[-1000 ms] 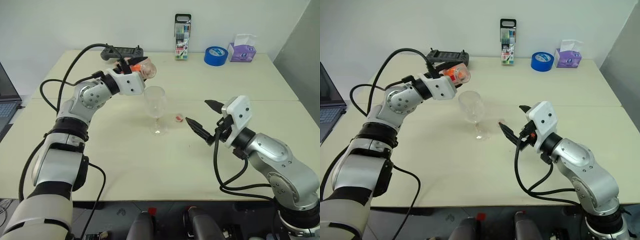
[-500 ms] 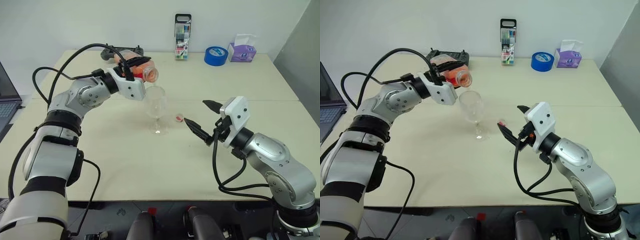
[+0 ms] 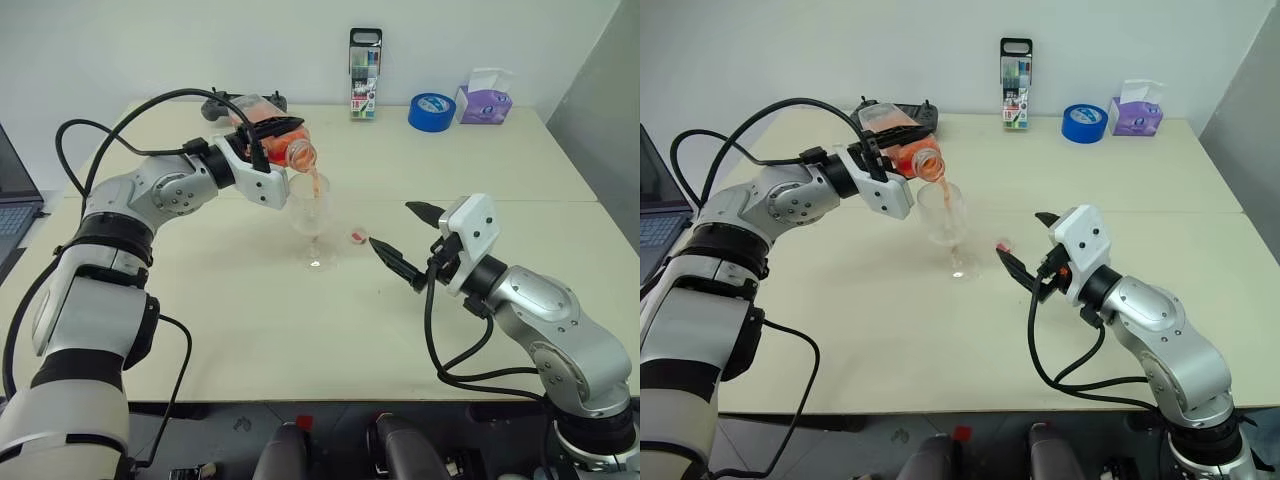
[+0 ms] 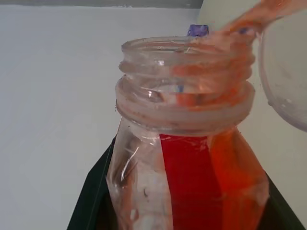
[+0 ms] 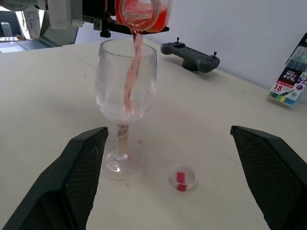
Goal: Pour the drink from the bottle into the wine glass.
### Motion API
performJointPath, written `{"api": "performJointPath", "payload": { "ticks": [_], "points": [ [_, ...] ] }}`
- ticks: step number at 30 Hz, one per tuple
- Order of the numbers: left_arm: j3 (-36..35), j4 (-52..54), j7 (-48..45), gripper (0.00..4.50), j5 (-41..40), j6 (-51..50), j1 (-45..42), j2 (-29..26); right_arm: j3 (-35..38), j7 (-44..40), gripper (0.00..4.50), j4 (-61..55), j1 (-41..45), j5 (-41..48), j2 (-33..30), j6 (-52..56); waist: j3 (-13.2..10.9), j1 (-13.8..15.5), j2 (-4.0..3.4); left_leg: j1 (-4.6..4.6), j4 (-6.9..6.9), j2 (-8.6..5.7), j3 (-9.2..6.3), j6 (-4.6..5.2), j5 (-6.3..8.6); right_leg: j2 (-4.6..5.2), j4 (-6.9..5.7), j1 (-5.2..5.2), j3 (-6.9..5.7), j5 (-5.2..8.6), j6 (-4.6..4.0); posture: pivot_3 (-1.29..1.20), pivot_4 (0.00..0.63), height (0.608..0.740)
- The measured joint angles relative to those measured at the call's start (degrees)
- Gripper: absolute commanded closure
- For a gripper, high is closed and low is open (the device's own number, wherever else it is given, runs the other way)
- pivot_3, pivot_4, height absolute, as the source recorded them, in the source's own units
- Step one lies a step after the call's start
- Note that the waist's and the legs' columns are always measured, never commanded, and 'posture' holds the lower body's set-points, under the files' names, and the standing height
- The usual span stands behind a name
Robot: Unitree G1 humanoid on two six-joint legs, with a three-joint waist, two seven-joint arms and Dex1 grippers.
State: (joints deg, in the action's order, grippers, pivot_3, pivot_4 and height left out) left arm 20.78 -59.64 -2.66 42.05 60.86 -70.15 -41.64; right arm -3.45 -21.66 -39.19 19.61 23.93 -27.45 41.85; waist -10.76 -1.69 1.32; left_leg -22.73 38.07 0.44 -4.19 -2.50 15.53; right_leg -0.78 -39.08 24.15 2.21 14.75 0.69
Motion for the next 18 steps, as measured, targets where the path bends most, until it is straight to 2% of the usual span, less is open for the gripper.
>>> {"api": "performJointPath", "payload": {
  "ticks": [18],
  "points": [
    [2.48,-0.11,6.05,2.81,5.35,-0.17,-0.7,-1.35,0.0,-2.05,0.11,0.76,0.08,-0.19,-0.09,-0.17,0.0,0.0,0.0,0.0,0.02,-0.01,0.0,0.0,0.0,0.0,-0.04,0.0,-0.01,-0.01,0.0,0.0,0.15,0.74]
  ]
}}
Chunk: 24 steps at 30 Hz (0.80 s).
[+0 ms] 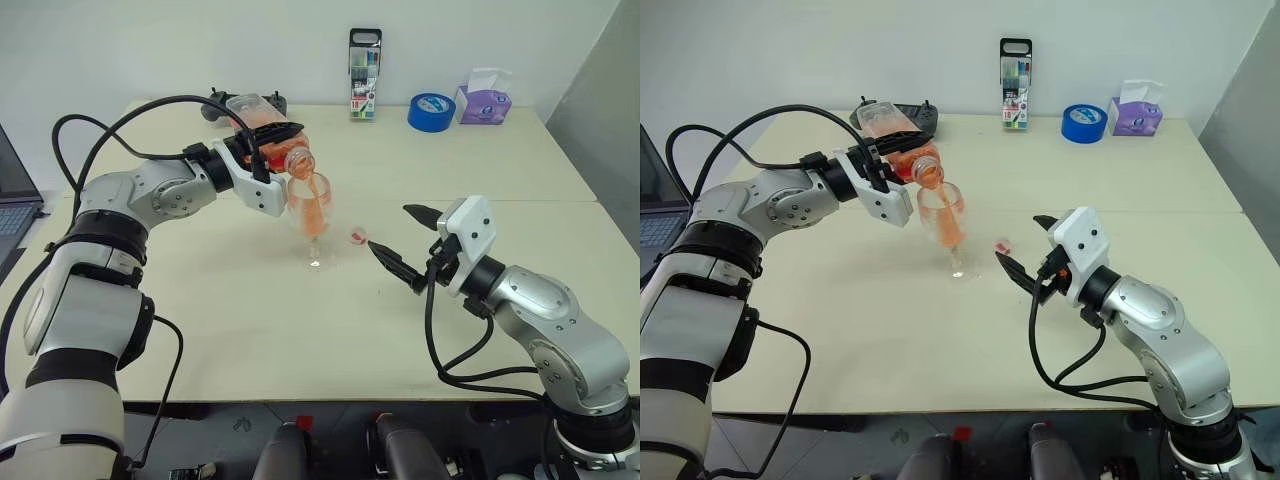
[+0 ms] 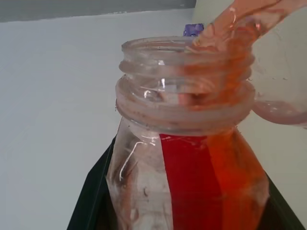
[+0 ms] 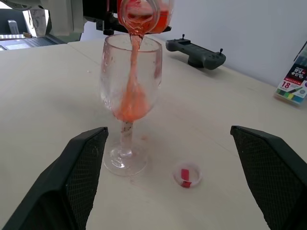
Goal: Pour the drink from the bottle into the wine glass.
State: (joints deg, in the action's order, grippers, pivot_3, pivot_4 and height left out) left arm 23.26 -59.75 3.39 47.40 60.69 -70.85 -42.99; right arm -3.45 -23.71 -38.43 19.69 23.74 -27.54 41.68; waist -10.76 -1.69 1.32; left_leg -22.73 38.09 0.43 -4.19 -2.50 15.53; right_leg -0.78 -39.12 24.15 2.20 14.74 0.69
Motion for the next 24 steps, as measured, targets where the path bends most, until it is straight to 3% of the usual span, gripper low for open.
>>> {"api": "performJointPath", "payload": {
  "ticks": [24],
  "points": [
    [0.05,-0.28,1.53,2.81,0.27,-0.27,-0.73,-0.79,-0.13,-1.74,0.11,0.57,1.82,0.06,-0.56,0.05,0.01,-0.01,0.01,0.03,0.09,-0.01,0.01,0.0,0.0,0.0,-0.16,0.0,0.01,0.0,0.0,0.0,0.15,0.74]
  ]
}}
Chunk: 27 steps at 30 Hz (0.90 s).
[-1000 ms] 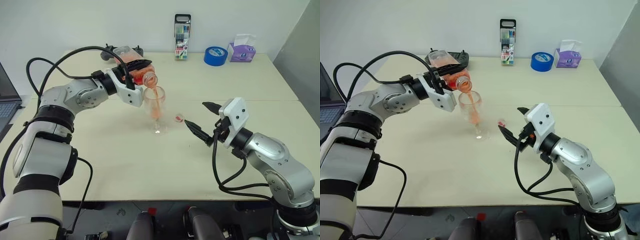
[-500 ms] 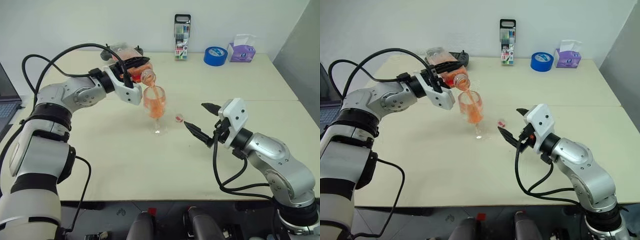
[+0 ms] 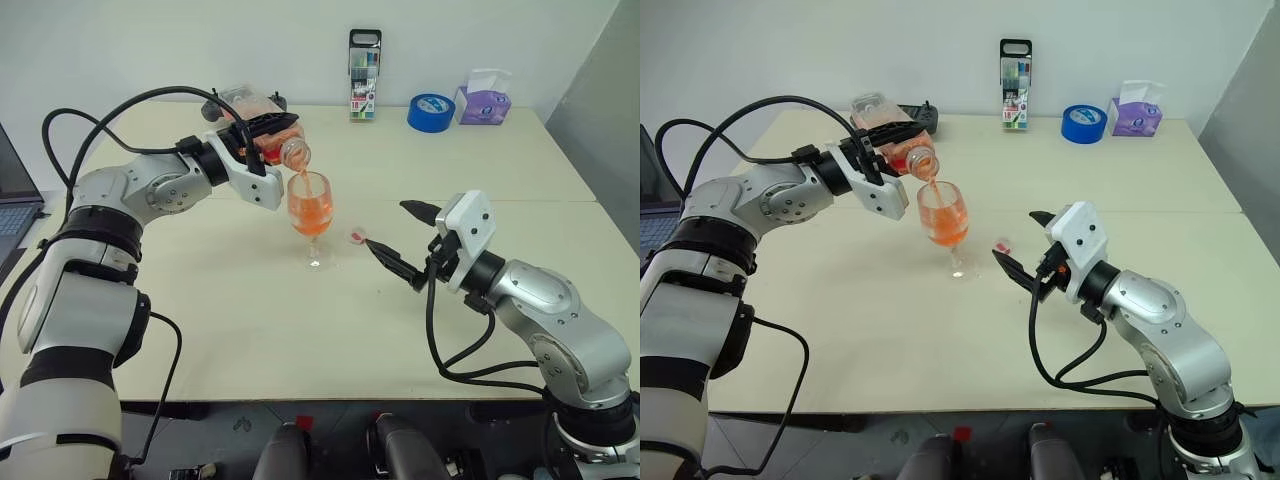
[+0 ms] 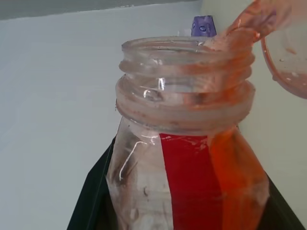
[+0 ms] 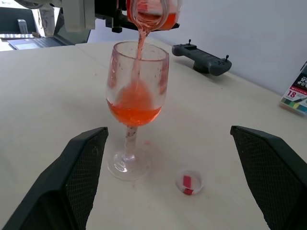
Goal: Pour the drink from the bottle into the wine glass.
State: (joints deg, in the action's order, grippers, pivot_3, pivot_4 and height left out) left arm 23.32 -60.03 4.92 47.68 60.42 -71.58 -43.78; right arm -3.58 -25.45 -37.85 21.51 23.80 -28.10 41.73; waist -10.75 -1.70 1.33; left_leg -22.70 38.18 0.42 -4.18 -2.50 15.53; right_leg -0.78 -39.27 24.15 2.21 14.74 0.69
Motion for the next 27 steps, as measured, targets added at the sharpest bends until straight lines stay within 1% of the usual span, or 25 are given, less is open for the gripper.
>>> {"api": "performJointPath", "payload": {
  "ticks": [9,15,18,22,24,25,27],
  "points": [
    [0.16,-0.16,0.66,2.81,0.37,-0.03,0.0,0.01,-0.03,0.03,0.11,-0.01,0.01,0.04,0.01,0.2,0.0,-0.01,0.0,0.05,0.18,0.0,0.0,0.0,0.0,0.01,-0.28,0.0,0.01,0.0,0.0,0.0,0.15,0.74],
    [-0.14,-1.68,-1.59,2.81,-3.75,-0.37,0.0,0.29,-0.02,0.05,0.11,-0.02,0.12,0.12,0.0,0.32,0.0,-0.05,0.0,0.05,0.34,-0.01,0.0,0.0,0.0,-0.01,-0.42,0.0,0.01,0.01,0.0,0.0,0.15,0.74],
    [-1.34,-3.0,-3.67,2.81,-7.32,-0.96,0.01,1.21,-0.01,0.04,0.11,-0.02,0.83,0.34,0.01,0.73,0.0,-0.05,0.0,0.02,0.41,-0.01,-0.01,0.0,0.0,-0.01,-0.44,0.0,-0.01,0.01,0.0,0.0,0.15,0.74],
    [-4.11,-3.88,-10.8,2.81,-14.7,-1.7,0.46,2.8,0.57,0.34,0.11,-0.21,4.39,3.8,1.29,4.26,0.0,-0.08,0.0,0.0,0.5,0.01,-0.01,0.01,0.01,-0.01,-0.56,0.02,0.01,0.01,0.0,0.0,0.15,0.74],
    [-6.3,-3.84,-15.33,2.81,-20.0,-2.97,1.55,4.24,0.76,0.67,0.11,-0.9,8.38,5.54,1.18,7.12,0.0,-0.09,-0.01,0.0,0.54,0.03,-0.01,0.01,0.0,-0.01,-0.6,0.02,0.0,0.01,0.0,0.0,0.15,0.74],
    [-8.64,-3.7,-19.05,2.81,-24.53,-4.72,2.87,5.33,1.12,1.21,0.11,-1.01,11.56,7.12,1.35,10.15,0.01,-0.13,-0.01,0.02,0.55,0.08,-0.01,0.01,0.01,-0.01,-0.63,0.02,0.01,0.01,0.0,0.0,0.15,0.74],
    [-12.45,-3.47,-23.37,2.81,-31.05,-8.19,4.76,7.06,2.09,2.3,0.11,-0.88,15.97,9.33,1.95,14.13,0.01,-0.16,-0.01,0.0,0.58,0.11,-0.03,0.01,0.01,-0.01,-0.65,0.03,-0.01,0.01,-0.01,0.0,0.15,0.74]
  ]
}}
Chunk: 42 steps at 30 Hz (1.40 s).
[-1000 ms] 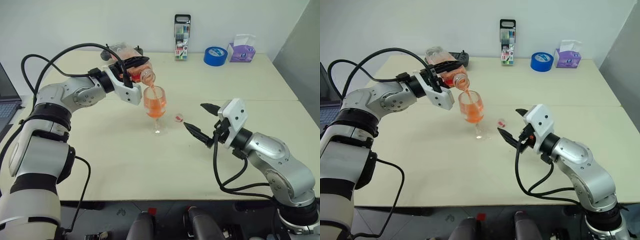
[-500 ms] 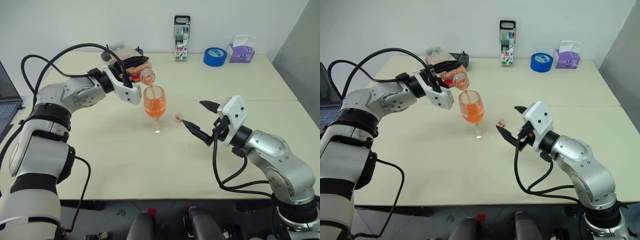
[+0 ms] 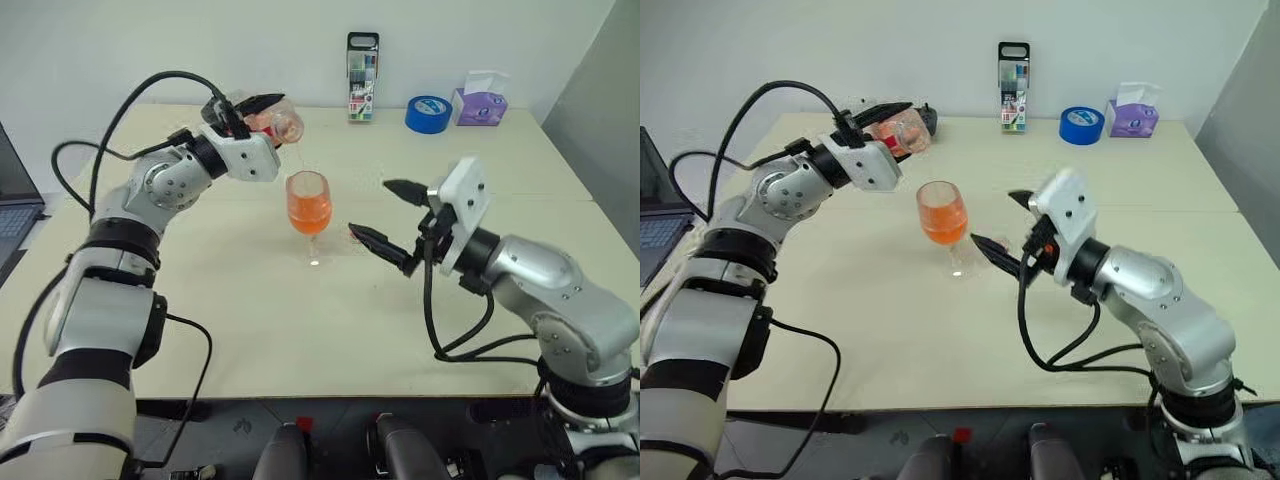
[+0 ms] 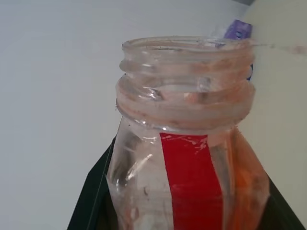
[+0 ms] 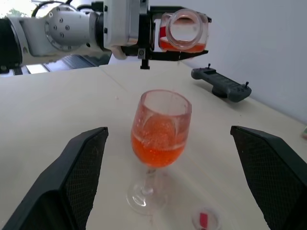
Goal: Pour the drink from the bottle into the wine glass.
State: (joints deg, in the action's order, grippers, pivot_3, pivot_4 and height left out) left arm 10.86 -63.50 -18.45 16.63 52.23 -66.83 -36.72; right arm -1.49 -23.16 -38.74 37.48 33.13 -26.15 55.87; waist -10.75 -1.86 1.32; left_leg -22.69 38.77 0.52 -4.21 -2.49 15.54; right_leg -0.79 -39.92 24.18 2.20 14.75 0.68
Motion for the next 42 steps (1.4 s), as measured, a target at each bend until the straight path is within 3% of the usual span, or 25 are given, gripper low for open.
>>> {"api": "performJointPath", "payload": {
  "ticks": [4,9,18,31,42],
  "points": [
    [-8.09,3.66,-7.14,2.82,-12.49,-10.44,4.16,1.82,1.16,1.62,0.11,1.85,7.02,4.24,1.49,6.27,0.0,-0.03,0.0,-0.06,0.0,0.03,-0.06,0.01,0.0,0.0,0.0,0.04,-0.03,0.0,0.0,0.0,0.15,0.74],
    [-16.03,10.07,-7.87,2.82,-22.1,-24.29,9.32,3.84,3.62,4.65,0.11,10.74,17.73,7.44,9.68,7.57,0.02,-0.18,-0.02,-0.04,0.04,0.05,-0.12,0.01,0.01,0.01,-0.05,0.05,-0.05,0.0,-0.01,0.0,0.15,0.74],
    [-27.23,11.7,-2.37,2.82,-31.1,-41.76,15.51,4.58,-6.76,0.46,0.11,25.86,25.28,1.31,9.19,5.72,0.05,0.03,0.0,-0.18,0.06,0.06,-0.19,0.01,0.01,0.1,-0.04,0.16,-0.1,-0.01,-0.01,0.0,0.15,0.74],
    [-28.75,9.9,-6.07,2.83,-32.0,-44.12,18.12,4.23,-10.36,-5.5,0.11,35.31,26.43,-6.26,9.4,-0.96,0.05,-0.01,0.0,-0.16,0.05,0.04,-0.13,0.01,0.01,0.1,-0.03,0.17,-0.06,-0.01,-0.01,0.0,0.15,0.74],
    [-29.35,7.58,-8.49,2.83,-32.04,-42.7,19.7,4.41,-8.45,-7.0,0.11,29.59,24.85,-5.88,6.11,1.67,0.05,0.01,0.0,-0.17,0.04,0.07,-0.15,0.01,0.01,0.2,-0.03,0.18,-0.06,-0.01,-0.01,0.0,0.15,0.74]
  ]
}}
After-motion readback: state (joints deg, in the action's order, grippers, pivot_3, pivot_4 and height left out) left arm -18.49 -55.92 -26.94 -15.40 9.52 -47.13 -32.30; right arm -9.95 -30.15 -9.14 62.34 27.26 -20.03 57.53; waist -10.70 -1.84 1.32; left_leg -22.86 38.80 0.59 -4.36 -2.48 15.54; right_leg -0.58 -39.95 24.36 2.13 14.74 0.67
